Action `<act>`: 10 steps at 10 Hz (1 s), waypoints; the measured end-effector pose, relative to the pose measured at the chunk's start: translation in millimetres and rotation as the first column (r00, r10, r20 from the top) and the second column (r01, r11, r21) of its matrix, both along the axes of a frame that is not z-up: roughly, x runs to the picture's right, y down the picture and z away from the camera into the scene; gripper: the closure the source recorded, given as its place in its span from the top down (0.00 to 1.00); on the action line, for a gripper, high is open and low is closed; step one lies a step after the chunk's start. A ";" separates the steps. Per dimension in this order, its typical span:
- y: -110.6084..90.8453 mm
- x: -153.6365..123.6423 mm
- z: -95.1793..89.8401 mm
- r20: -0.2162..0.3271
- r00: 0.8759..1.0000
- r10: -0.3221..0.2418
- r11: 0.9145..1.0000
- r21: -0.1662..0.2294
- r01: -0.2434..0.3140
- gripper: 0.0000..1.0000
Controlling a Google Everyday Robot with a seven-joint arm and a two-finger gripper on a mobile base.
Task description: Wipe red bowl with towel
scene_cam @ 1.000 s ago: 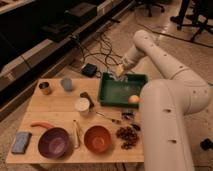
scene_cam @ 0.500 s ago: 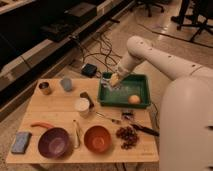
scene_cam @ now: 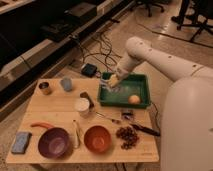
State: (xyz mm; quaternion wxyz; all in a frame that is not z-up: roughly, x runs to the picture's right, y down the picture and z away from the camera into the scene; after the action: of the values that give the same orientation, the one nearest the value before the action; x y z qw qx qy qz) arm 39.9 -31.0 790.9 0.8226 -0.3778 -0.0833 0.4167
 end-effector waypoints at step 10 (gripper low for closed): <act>122.4 -106.6 -80.2 0.187 0.965 -0.185 0.982 -0.002 0.189 0.00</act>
State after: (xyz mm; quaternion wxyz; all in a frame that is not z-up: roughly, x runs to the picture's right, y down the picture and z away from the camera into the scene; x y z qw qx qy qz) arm -66.7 91.4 710.7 0.8431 -0.4294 -0.1193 0.3009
